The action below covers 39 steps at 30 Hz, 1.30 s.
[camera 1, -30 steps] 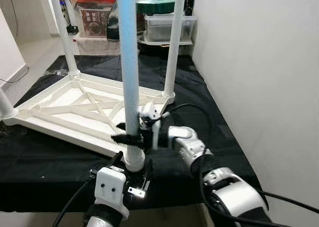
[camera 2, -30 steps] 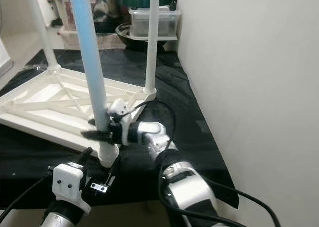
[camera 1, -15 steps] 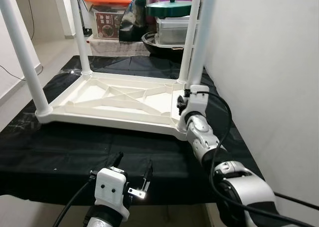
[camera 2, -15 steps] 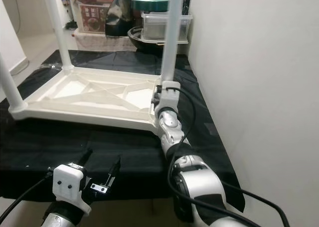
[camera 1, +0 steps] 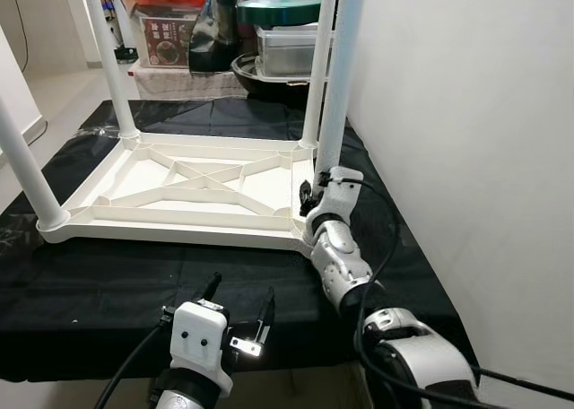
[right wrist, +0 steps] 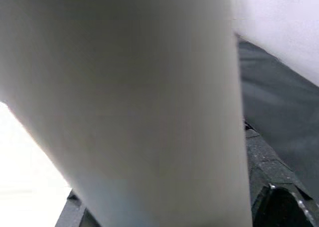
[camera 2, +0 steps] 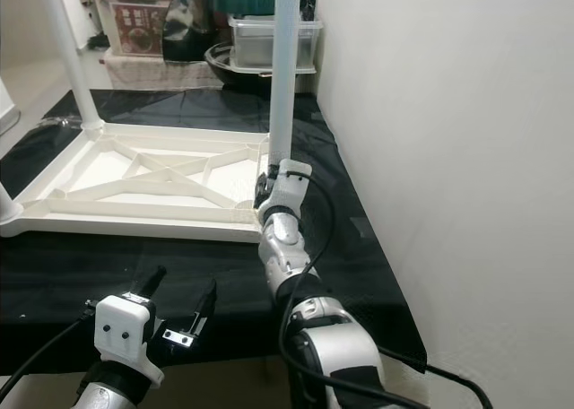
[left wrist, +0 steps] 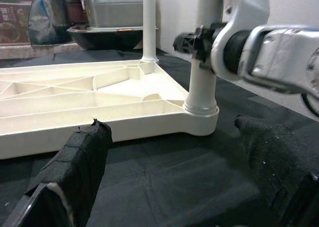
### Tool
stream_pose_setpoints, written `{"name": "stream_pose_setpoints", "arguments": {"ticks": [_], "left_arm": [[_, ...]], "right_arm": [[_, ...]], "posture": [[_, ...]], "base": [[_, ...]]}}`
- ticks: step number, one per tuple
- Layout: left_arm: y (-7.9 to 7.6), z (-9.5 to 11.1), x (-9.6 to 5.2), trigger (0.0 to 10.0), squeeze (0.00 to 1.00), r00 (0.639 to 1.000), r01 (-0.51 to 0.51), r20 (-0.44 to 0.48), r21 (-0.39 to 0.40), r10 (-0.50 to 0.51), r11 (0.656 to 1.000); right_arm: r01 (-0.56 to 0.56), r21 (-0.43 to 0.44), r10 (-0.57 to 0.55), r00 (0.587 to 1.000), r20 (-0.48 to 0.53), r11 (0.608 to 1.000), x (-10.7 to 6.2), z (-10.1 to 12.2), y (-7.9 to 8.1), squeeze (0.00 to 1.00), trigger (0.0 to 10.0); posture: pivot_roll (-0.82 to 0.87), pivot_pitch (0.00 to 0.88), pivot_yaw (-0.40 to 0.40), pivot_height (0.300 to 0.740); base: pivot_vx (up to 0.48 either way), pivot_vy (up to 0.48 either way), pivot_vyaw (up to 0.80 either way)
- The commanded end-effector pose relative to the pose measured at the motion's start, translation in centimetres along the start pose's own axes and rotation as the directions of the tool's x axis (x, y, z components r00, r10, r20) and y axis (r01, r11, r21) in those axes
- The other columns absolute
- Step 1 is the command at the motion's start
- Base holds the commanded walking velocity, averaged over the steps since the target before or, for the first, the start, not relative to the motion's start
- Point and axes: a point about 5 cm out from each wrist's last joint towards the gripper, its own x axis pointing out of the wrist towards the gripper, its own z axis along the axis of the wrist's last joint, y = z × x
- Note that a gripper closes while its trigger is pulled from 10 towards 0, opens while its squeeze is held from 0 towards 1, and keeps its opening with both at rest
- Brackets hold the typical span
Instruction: Building children table
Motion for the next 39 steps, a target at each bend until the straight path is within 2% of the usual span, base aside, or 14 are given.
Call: {"name": "stream_pose_setpoints", "arguments": {"ticks": [1, 10, 11, 12, 15, 21, 22, 23, 25, 28, 30, 31, 33, 39], "left_arm": [[-0.1, -0.2, 0.0, 10.0, 0.0, 1.0, -0.003, -0.009, 0.002, 0.003, 1.0], [0.0, -0.1, 0.0, 10.0, 0.0, 1.0, -0.003, -0.007, 0.003, 0.003, 1.0], [0.0, -0.1, 0.1, 10.0, 0.0, 1.0, -0.002, -0.007, 0.003, 0.002, 1.0], [0.0, -0.1, 0.1, 10.0, 0.0, 1.0, -0.002, -0.007, 0.003, 0.002, 1.0], [0.0, -0.1, 0.1, 10.0, 0.0, 1.0, -0.003, -0.006, 0.003, 0.003, 1.0], [0.1, -0.1, 0.1, 10.0, 0.0, 1.0, -0.007, -0.005, 0.001, 0.007, 1.0], [0.1, -0.1, 0.1, 10.0, 0.0, 1.0, -0.007, -0.005, 0.001, 0.007, 1.0], [0.2, -0.1, 0.1, 10.0, 0.0, 1.0, -0.007, -0.006, 0.001, 0.007, 1.0], [0.2, -0.1, 0.1, 10.0, 0.0, 1.0, -0.009, -0.006, 0.002, 0.009, 1.0], [0.2, -0.2, 0.0, 10.0, 0.0, 1.0, -0.011, -0.007, 0.002, 0.011, 1.0], [0.1, -0.2, 0.0, 10.0, 0.0, 1.0, -0.011, -0.008, 0.002, 0.011, 1.0], [0.1, -0.2, 0.0, 10.0, 0.0, 1.0, -0.011, -0.008, 0.002, 0.011, 1.0], [0.1, -0.2, 0.0, 10.0, 0.0, 1.0, -0.011, -0.008, 0.002, 0.011, 1.0], [0.1, -0.3, 0.0, 10.0, 0.0, 1.0, -0.01, -0.01, 0.002, 0.01, 1.0]], "right_arm": [[-0.168, 0.035, 0.165, 0.984, 0.06, 0.985, 0.5, 1.8, 1.7, 0.0, 10.0], [-0.61, 0.073, 0.613, 0.79, -0.027, 0.789, -0.1, 2.0, 3.1, 0.0, 10.0], [-0.782, 0.074, 0.785, 0.611, -0.104, 0.618, -1.1, 1.4, 3.5, 0.0, 10.0], [-0.782, 0.074, 0.785, 0.611, -0.104, 0.618, -1.1, 1.4, 3.5, 0.0, 10.0], [-0.944, 0.129, 0.933, 0.268, -0.24, 0.304, -3.0, 0.3, 3.7, 0.0, 10.0], [-0.976, 0.199, 0.958, 0.026, -0.285, 0.086, -4.3, -0.3, 4.5, 0.0, 10.0], [-0.976, 0.199, 0.958, 0.026, -0.285, 0.086, -4.3, -0.3, 4.5, 0.0, 10.0], [-0.978, 0.184, 0.951, 0.042, -0.306, 0.102, -4.2, -0.7, 4.8, 0.0, 2.9], [-0.982, 0.134, 0.941, 0.08, -0.329, 0.13, -4.1, -1.1, 5.1, 0.0, 0.0], [-0.945, 0.024, 0.895, 0.299, -0.33, 0.325, -3.0, -1.4, 5.7, 0.0, 0.0], [-0.78, -0.085, 0.741, 0.618, -0.263, 0.62, -1.2, -0.7, 5.1, 0.0, 0.0], [-0.78, -0.085, 0.741, 0.618, -0.263, 0.62, -1.2, -0.7, 5.1, 0.0, 0.0], [-0.564, -0.119, 0.536, 0.82, -0.202, 0.817, 0.0, 0.1, 3.4, 0.0, 0.0], [-0.204, -0.136, 0.186, 0.973, -0.136, 0.969, 0.7, 0.5, -0.3, 0.0, 0.0]], "posture": [[0.06, 0.0, -0.057, 0.74], [0.06, 0.0, -0.055, 0.74], [0.06, 0.0, -0.055, 0.74], [0.06, 0.0, -0.055, 0.74], [0.07, 0.0, -0.061, 0.74], [0.07, 0.0, -0.061, 0.74], [0.07, 0.0, -0.061, 0.74], [0.08, 0.0, -0.064, 0.74], [0.08, 0.0, -0.064, 0.74], [0.08, 0.0, -0.064, 0.74], [0.07, 0.0, -0.065, 0.74], [0.07, 0.0, -0.065, 0.74], [0.07, 0.0, -0.065, 0.74], [0.06, 0.0, -0.061, 0.74]], "base": [[0.0, 0.0, 0.0], [0.0, 0.0, 0.0], [0.0, 0.0, 0.0], [0.0, 0.0, 0.0], [0.0, 0.0, 0.0], [0.0, 0.0, 0.0], [0.0, 0.0, 0.0], [0.0, 0.0, 0.0], [0.0, 0.0, 0.0], [0.0, 0.0, 0.0], [0.0, 0.0, 0.0], [0.0, 0.0, 0.0], [0.0, 0.0, 0.0], [0.0, 0.0, 0.0]]}}
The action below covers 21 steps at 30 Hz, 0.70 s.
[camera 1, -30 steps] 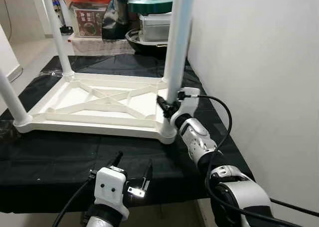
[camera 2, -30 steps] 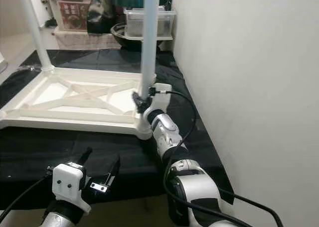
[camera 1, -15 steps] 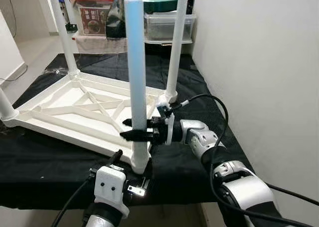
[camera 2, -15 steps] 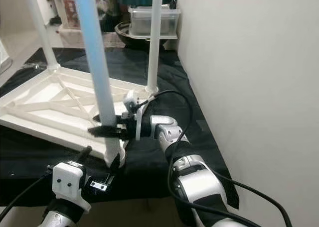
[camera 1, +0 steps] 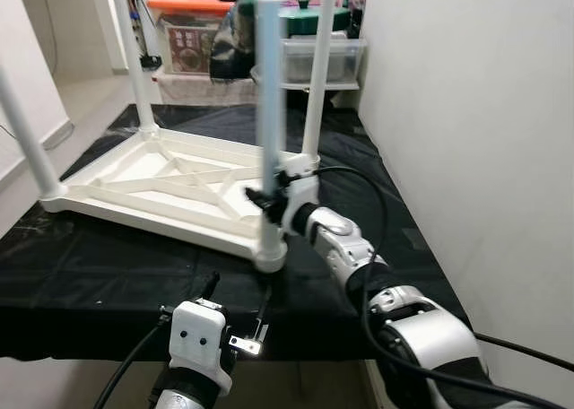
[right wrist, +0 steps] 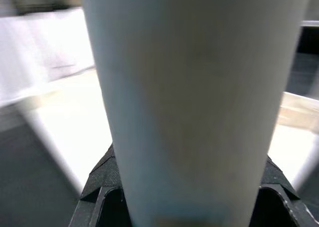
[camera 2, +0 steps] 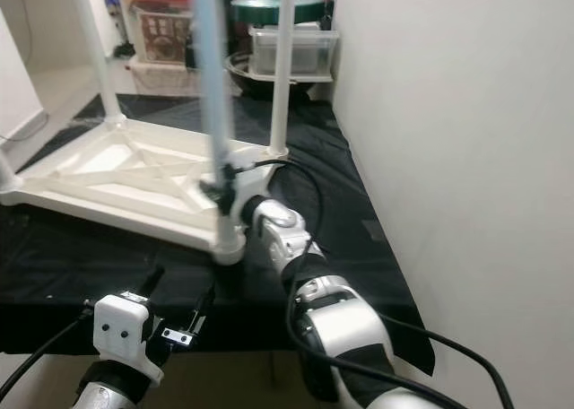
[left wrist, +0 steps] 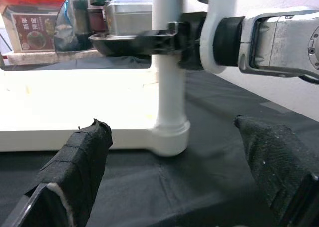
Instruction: Building children table
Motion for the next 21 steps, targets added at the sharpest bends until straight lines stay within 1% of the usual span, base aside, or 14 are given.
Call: {"name": "stream_pose_setpoints", "arguments": {"ticks": [1, 3, 5, 6, 8, 9, 11, 12, 13, 15, 17, 18, 20, 21], "left_arm": [[0.0, -0.3, -0.1, 10.0, 0.0, 1.0, -0.004, -0.013, 0.002, 0.004, 1.0], [0.0, -0.4, -0.1, 10.0, 0.0, 1.0, -0.001, -0.015, 0.002, 0.001, 1.0], [0.0, -0.4, -0.1, 10.0, 0.0, 1.0, -0.001, -0.015, 0.002, 0.001, 1.0], [0.0, -0.4, -0.1, 10.0, 0.0, 1.0, 0.0, -0.016, 0.002, 0.0, 1.0], [0.0, -0.4, -0.1, 10.0, 0.0, 1.0, 0.001, -0.017, 0.002, -0.001, 1.0], [0.0, -0.5, -0.1, 10.0, 0.0, 1.0, 0.001, -0.018, 0.002, -0.001, 1.0], [0.0, -0.5, -0.1, 10.0, 0.0, 1.0, 0.001, -0.018, 0.002, -0.001, 1.0], [0.0, -0.5, -0.1, 10.0, 0.0, 1.0, 0.002, -0.018, 0.002, -0.002, 1.0], [0.0, -0.5, -0.1, 10.0, 0.0, 1.0, 0.002, -0.018, 0.002, -0.002, 1.0], [0.0, -0.6, -0.1, 10.0, 0.0, 1.0, 0.001, -0.018, 0.003, 0.0, 1.0], [0.0, -0.5, -0.2, 10.0, 0.0, 1.0, 0.0, -0.018, 0.004, 0.0, 1.0], [0.0, -0.5, -0.2, 10.0, 0.0, 1.0, 0.001, -0.017, 0.004, -0.001, 1.0], [0.0, -0.6, -0.2, 10.0, 0.0, 1.0, 0.001, -0.018, 0.004, -0.001, 1.0], [0.0, -0.6, -0.2, 10.0, 0.0, 1.0, 0.001, -0.018, 0.004, -0.001, 1.0]], "right_arm": [[0.257, 0.086, -0.256, 0.966, -0.023, 0.963, -0.8, -0.9, -2.8, 0.0, 0.0], [0.515, 0.123, -0.511, 0.857, -0.059, 0.849, -2.1, -2.2, -4.7, 0.0, 0.0], [0.515, 0.123, -0.511, 0.857, -0.059, 0.849, -2.1, -2.2, -4.7, 0.0, 0.0], [0.56, 0.137, -0.555, 0.828, -0.081, 0.817, -2.3, -2.9, -4.4, 0.0, 0.0], [0.563, 0.162, -0.554, 0.827, -0.1, 0.811, -2.3, -3.4, -3.5, 0.0, 0.0], [0.529, 0.168, -0.52, 0.848, -0.097, 0.832, -1.9, -3.5, -2.3, 0.0, 9.4], [0.483, 0.183, -0.474, 0.875, -0.094, 0.856, -1.6, -3.4, -1.3, 0.0, 10.0], [0.435, 0.189, -0.428, 0.901, -0.076, 0.881, -1.3, -3.2, -0.5, 1.0, 10.0], [0.435, 0.189, -0.428, 0.901, -0.076, 0.881, -1.3, -3.2, -0.5, 1.0, 10.0], [0.28, 0.235, -0.289, 0.957, 0.007, 0.931, -0.7, -2.2, 0.9, 1.0, 10.0], [0.211, 0.249, -0.229, 0.972, 0.047, 0.945, -0.4, -1.6, 1.3, 1.0, 10.0], [0.145, 0.276, -0.175, 0.981, 0.088, 0.95, -0.3, -0.9, 1.7, 0.0, 10.0], [0.016, 0.3, -0.058, 0.99, 0.13, 0.954, -0.1, -0.3, 2.3, 0.0, 10.0], [0.016, 0.3, -0.058, 0.99, 0.13, 0.954, -0.1, -0.3, 2.3, 0.0, 10.0]], "posture": [[0.06, 0.0, -0.061, 0.74], [0.06, 0.0, -0.061, 0.74], [0.06, 0.0, -0.061, 0.74], [0.06, 0.0, -0.055, 0.74], [0.06, 0.0, -0.057, 0.74], [0.06, 0.0, -0.057, 0.74], [0.06, 0.0, -0.058, 0.74], [0.06, 0.0, -0.058, 0.74], [0.06, 0.0, -0.058, 0.74], [0.06, 0.0, -0.059, 0.74], [0.06, 0.0, -0.059, 0.74], [0.06, 0.0, -0.059, 0.74], [0.06, 0.0, -0.054, 0.74], [0.06, 0.0, -0.054, 0.74]], "base": [[0.0, 0.0, 0.0], [0.0, 0.0, 0.0], [0.0, 0.0, 0.0], [0.0, 0.0, 0.0], [0.0, 0.0, 0.0], [0.0, 0.0, 0.0], [0.0, 0.0, 0.0], [0.0, 0.0, 0.0], [0.0, 0.0, 0.0], [0.0, 0.0, 0.0], [0.0, 0.0, 0.0], [0.0, 0.0, 0.0], [0.0, 0.0, 0.0], [0.0, 0.0, 0.0]]}}
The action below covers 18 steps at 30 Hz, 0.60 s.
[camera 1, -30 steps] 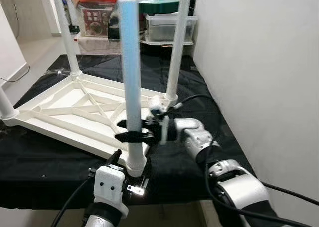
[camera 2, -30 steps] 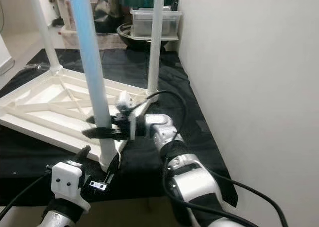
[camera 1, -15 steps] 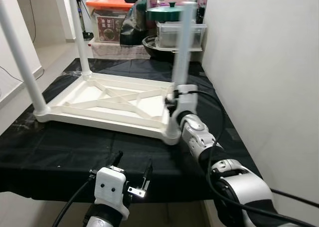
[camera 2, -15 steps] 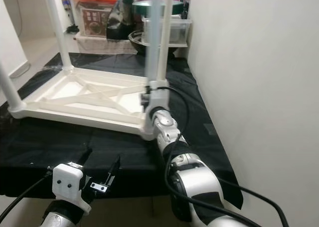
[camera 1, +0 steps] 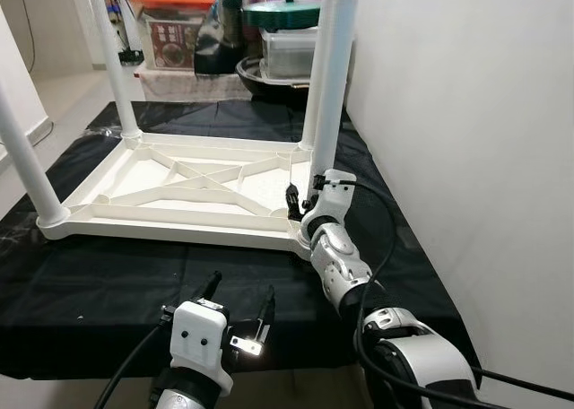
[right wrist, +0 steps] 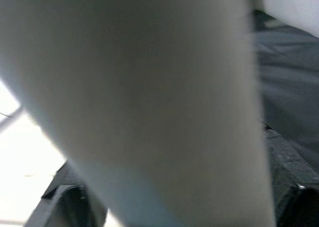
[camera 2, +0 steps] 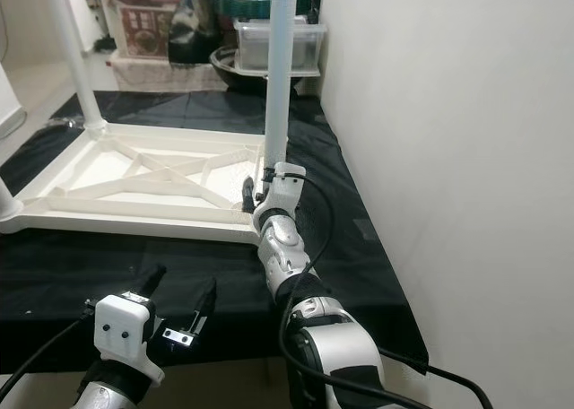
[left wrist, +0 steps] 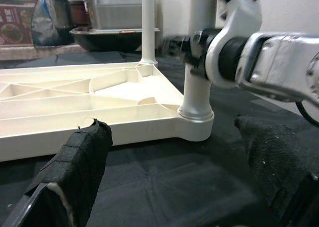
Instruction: Building children table
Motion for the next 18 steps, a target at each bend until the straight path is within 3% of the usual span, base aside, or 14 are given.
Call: {"name": "stream_pose_setpoints", "arguments": {"ticks": [1, 2, 3, 4, 7, 8, 9, 10, 12, 14, 16, 17, 18], "left_arm": [[-0.1, -0.5, -0.2, 10.0, 0.0, 1.0, 0.002, -0.023, 0.002, -0.002, 1.0], [-0.1, -0.5, -0.2, 10.0, 0.0, 1.0, 0.002, -0.023, 0.002, -0.002, 1.0], [-0.1, -0.5, -0.2, 10.0, 0.0, 1.0, 0.002, -0.023, 0.002, -0.002, 1.0], [-0.1, -0.5, -0.2, 10.0, 0.0, 1.0, 0.003, -0.023, 0.001, -0.003, 1.0], [-0.1, -0.5, -0.2, 10.0, 0.0, 1.0, 0.003, -0.023, 0.001, -0.003, 1.0], [-0.1, -0.5, -0.1, 10.0, 0.0, 1.0, 0.006, -0.022, 0.0, -0.006, 1.0], [-0.1, -0.5, -0.1, 10.0, 0.0, 1.0, 0.006, -0.022, 0.0, -0.006, 1.0], [-0.1, -0.5, -0.1, 10.0, 0.0, 1.0, 0.005, -0.021, 0.0, -0.005, 1.0], [-0.1, -0.5, -0.1, 10.0, 0.0, 1.0, 0.005, -0.021, 0.0, -0.005, 1.0], [-0.1, -0.5, -0.1, 10.0, 0.0, 1.0, 0.003, -0.02, 0.0, -0.003, 1.0], [-0.1, -0.5, -0.1, 10.0, 0.0, 1.0, 0.003, -0.02, 0.0, -0.003, 1.0], [-0.1, -0.4, -0.1, 10.0, 0.0, 1.0, 0.001, -0.019, 0.0, -0.001, 1.0], [-0.1, -0.4, -0.1, 10.0, 0.0, 1.0, 0.001, -0.019, 0.0, -0.001, 1.0]], "right_arm": [[-0.246, 0.069, 0.245, 0.969, 0.026, 0.967, 0.5, 1.2, 2.3, 0.0, 10.0], [-0.388, 0.097, 0.387, 0.922, 0.029, 0.917, 0.5, 2.0, 2.7, 0.0, 10.0], [-0.388, 0.097, 0.387, 0.922, 0.029, 0.917, 0.5, 2.0, 2.7, 0.0, 10.0], [-0.471, 0.111, 0.471, 0.882, 0.031, 0.875, 0.4, 2.5, 2.9, 0.0, 10.0], [-0.471, 0.111, 0.471, 0.882, 0.031, 0.875, 0.4, 2.5, 2.9, 0.0, 10.0], [-0.727, 0.12, 0.736, 0.675, -0.057, 0.676, -0.7, 2.8, 3.1, 0.0, 10.0], [-0.727, 0.12, 0.736, 0.675, -0.057, 0.676, -0.7, 2.8, 3.1, 0.0, 10.0], [-0.832, 0.124, 0.841, 0.527, -0.124, 0.54, -1.6, 2.5, 3.1, 0.0, 10.0], [-0.832, 0.124, 0.841, 0.527, -0.124, 0.54, -1.6, 2.5, 3.1, 0.0, 10.0], [-0.937, 0.152, 0.938, 0.282, -0.2, 0.314, -3.1, 2.1, 3.2, 0.0, 10.0], [-0.937, 0.152, 0.938, 0.282, -0.2, 0.314, -3.1, 2.1, 3.2, 0.0, 10.0], [-0.96, 0.191, 0.964, 0.166, -0.207, 0.206, -3.6, 2.2, 3.6, 0.0, 10.0], [-0.96, 0.191, 0.964, 0.166, -0.207, 0.206, -3.6, 2.2, 3.6, 0.0, 10.0]], "posture": [[0.06, 0.0, -0.054, 0.74], [0.06, 0.0, -0.054, 0.74], [0.06, 0.0, -0.054, 0.74], [0.06, 0.0, -0.054, 0.74], [0.06, 0.0, -0.054, 0.74], [0.06, 0.0, -0.055, 0.74], [0.06, 0.0, -0.055, 0.74], [0.06, 0.0, -0.055, 0.74], [0.06, 0.0, -0.055, 0.74], [0.06, 0.0, -0.055, 0.74], [0.06, 0.0, -0.055, 0.74], [0.07, 0.0, -0.063, 0.74], [0.07, 0.0, -0.063, 0.74]], "base": [[0.0, 0.0, 0.0], [0.0, 0.0, 0.0], [0.0, 0.0, 0.0], [0.0, 0.0, 0.0], [0.0, 0.0, 0.0], [0.0, 0.0, 0.0], [0.0, 0.0, 0.0], [0.0, 0.0, 0.0], [0.0, 0.0, 0.0], [0.0, 0.0, 0.0], [0.0, 0.0, 0.0], [0.0, 0.0, 0.0], [0.0, 0.0, 0.0]]}}
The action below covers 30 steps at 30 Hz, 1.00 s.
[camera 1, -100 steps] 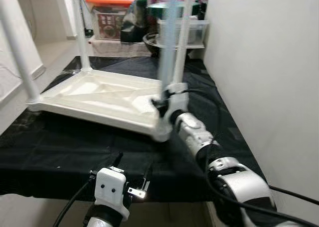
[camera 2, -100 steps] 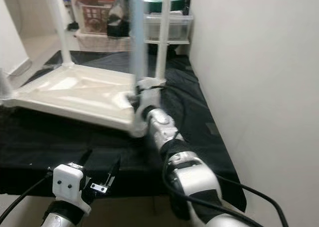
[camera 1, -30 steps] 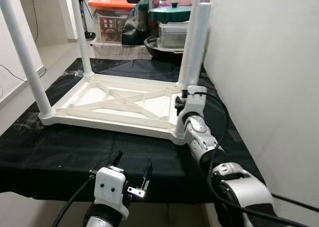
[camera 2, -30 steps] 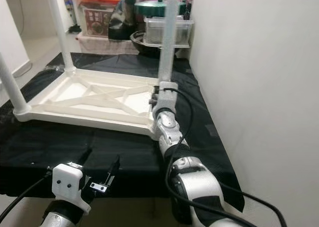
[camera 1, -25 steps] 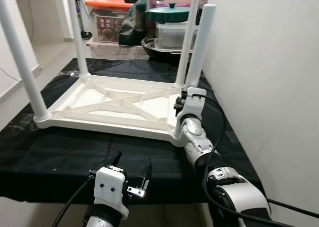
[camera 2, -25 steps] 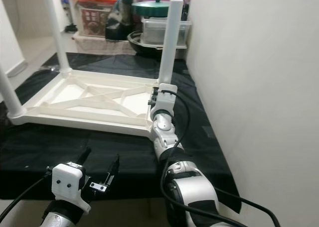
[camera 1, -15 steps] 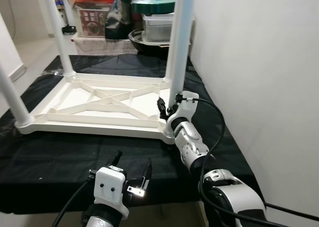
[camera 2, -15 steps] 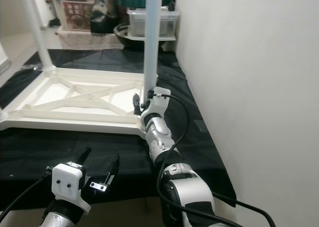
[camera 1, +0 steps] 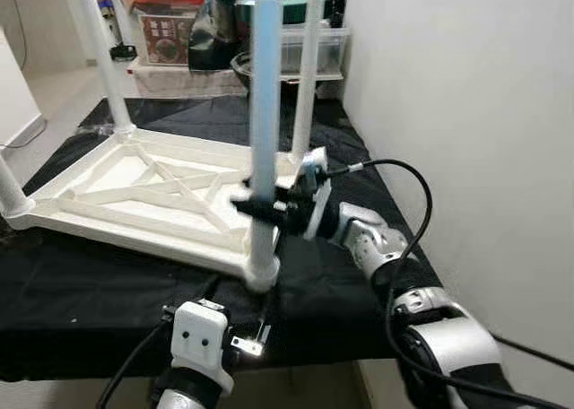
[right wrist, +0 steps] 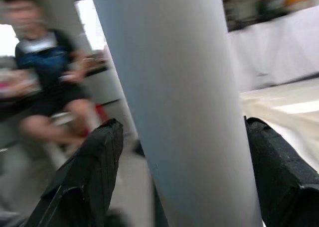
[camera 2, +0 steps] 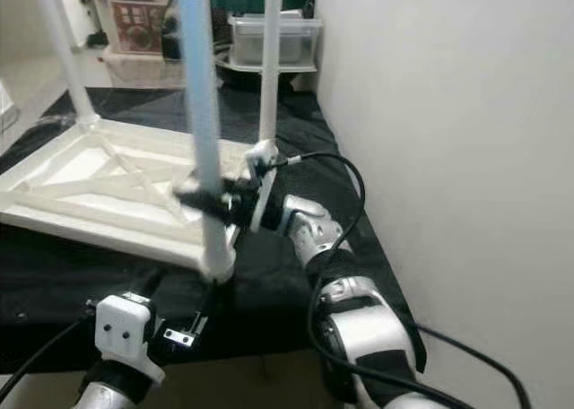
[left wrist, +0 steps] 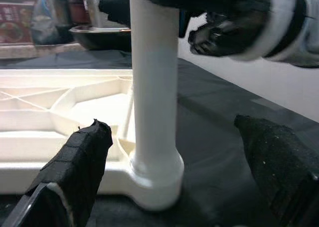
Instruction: Building children table
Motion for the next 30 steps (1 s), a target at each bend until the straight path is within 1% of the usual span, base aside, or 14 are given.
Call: {"name": "stream_pose_setpoints", "arguments": {"ticks": [1, 4, 5, 14, 20, 22, 23, 24, 25, 26, 27, 28, 29, 30], "left_arm": [[0.0, -0.4, -0.1, 10.0, 0.0, 1.0, -0.001, -0.02, 0.0, 0.001, 1.0], [0.0, -0.4, -0.1, 10.0, 0.0, 1.0, -0.002, -0.02, 0.001, 0.002, 1.0], [0.0, -0.4, -0.1, 10.0, 0.0, 1.0, -0.002, -0.02, 0.001, 0.002, 1.0], [0.0, -0.3, -0.2, 10.0, 0.0, 1.0, -0.002, -0.021, 0.0, 0.002, 1.0], [0.0, -0.3, -0.1, 10.0, 0.0, 1.0, -0.003, -0.02, 0.0, 0.003, 1.0], [0.0, -0.3, -0.1, 10.0, 0.0, 1.0, -0.004, -0.02, 0.0, 0.004, 1.0], [0.1, -0.3, -0.1, 10.0, 0.0, 1.0, -0.004, -0.021, 0.001, 0.004, 1.0], [0.1, -0.3, -0.1, 10.0, 0.0, 1.0, -0.004, -0.021, 0.001, 0.004, 1.0], [0.1, -0.3, -0.1, 10.0, 0.0, 1.0, -0.003, -0.021, 0.001, 0.003, 1.0], [0.1, -0.3, -0.1, 10.0, 0.0, 1.0, -0.003, -0.021, 0.001, 0.003, 1.0], [0.1, -0.4, -0.1, 10.0, 0.0, 1.0, -0.002, -0.022, 0.002, 0.003, 1.0], [0.1, -0.4, -0.1, 10.0, 0.0, 1.0, -0.002, -0.022, 0.002, 0.003, 1.0], [0.1, -0.4, -0.1, 10.0, 0.0, 1.0, -0.003, -0.023, 0.002, 0.003, 1.0], [0.1, -0.4, -0.1, 10.0, 0.0, 1.0, -0.003, -0.023, 0.002, 0.003, 1.0]], "right_arm": [[-0.119, 0.018, 0.12, 0.992, -0.043, 0.993, 0.7, -0.5, 0.7, 0.0, 10.0], [-0.157, 0.016, 0.157, 0.985, -0.073, 0.988, 1.0, -0.8, 1.0, 0.0, 10.0], [-0.125, 0.003, 0.125, 0.989, -0.082, 0.992, 1.2, -1.1, 0.8, 0.0, 0.0], [0.207, -0.042, -0.207, 0.978, 0.002, 0.977, 1.7, -1.4, -0.9, 0.0, 0.0], [0.469, -0.032, -0.464, 0.88, 0.102, 0.882, 1.2, -0.6, -2.4, 0.0, 0.0], [0.604, -0.032, -0.597, 0.793, 0.122, 0.796, 0.6, -0.4, -3.1, 0.0, 0.0], [0.825, -0.078, -0.813, 0.565, 0.14, 0.56, -1.1, -0.1, -4.2, 0.0, 0.0], [0.825, -0.078, -0.813, 0.565, 0.14, 0.56, -1.1, -0.1, -4.2, 0.0, 0.0], [0.955, -0.082, -0.939, 0.294, 0.177, 0.283, -3.3, 0.1, -4.9, 0.0, 0.0], [0.955, -0.082, -0.939, 0.294, 0.177, 0.283, -3.3, 0.1, -4.9, 0.0, 0.0], [0.997, -0.054, -0.973, 0.061, 0.223, 0.051, -5.2, 0.3, -5.0, 0.0, 0.0], [0.997, -0.054, -0.973, 0.061, 0.223, 0.051, -5.2, 0.3, -5.0, 0.0, 0.0], [0.996, 0.005, -0.971, -0.087, 0.223, -0.088, -6.2, -0.2, -4.8, 0.0, 0.0], [0.996, 0.005, -0.971, -0.087, 0.223, -0.088, -6.2, -0.2, -4.8, 0.0, 0.0]], "posture": [[0.07, 0.0, -0.063, 0.74], [0.07, 0.0, -0.063, 0.74], [0.07, 0.0, -0.063, 0.74], [0.08, 0.0, -0.062, 0.74], [0.07, 0.0, -0.061, 0.74], [0.07, 0.0, -0.06, 0.74], [0.07, 0.0, -0.06, 0.74], [0.07, 0.0, -0.06, 0.74], [0.07, 0.0, -0.06, 0.74], [0.07, 0.0, -0.06, 0.74], [0.07, 0.0, -0.06, 0.74], [0.07, 0.0, -0.06, 0.74], [0.07, 0.0, -0.06, 0.74], [0.07, 0.0, -0.06, 0.74]], "base": [[0.0, 0.0, 0.0], [0.0, 0.0, 0.0], [0.0, 0.0, 0.0], [0.0, 0.0, 0.0], [0.0, 0.0, 0.0], [0.0, 0.0, 0.0], [0.0, 0.0, 0.0], [0.0, 0.0, 0.0], [0.0, 0.0, 0.0], [0.0, 0.0, 0.0], [0.0, 0.0, 0.0], [0.0, 0.0, 0.0], [0.0, 0.0, 0.0], [0.0, 0.0, 0.0]]}}
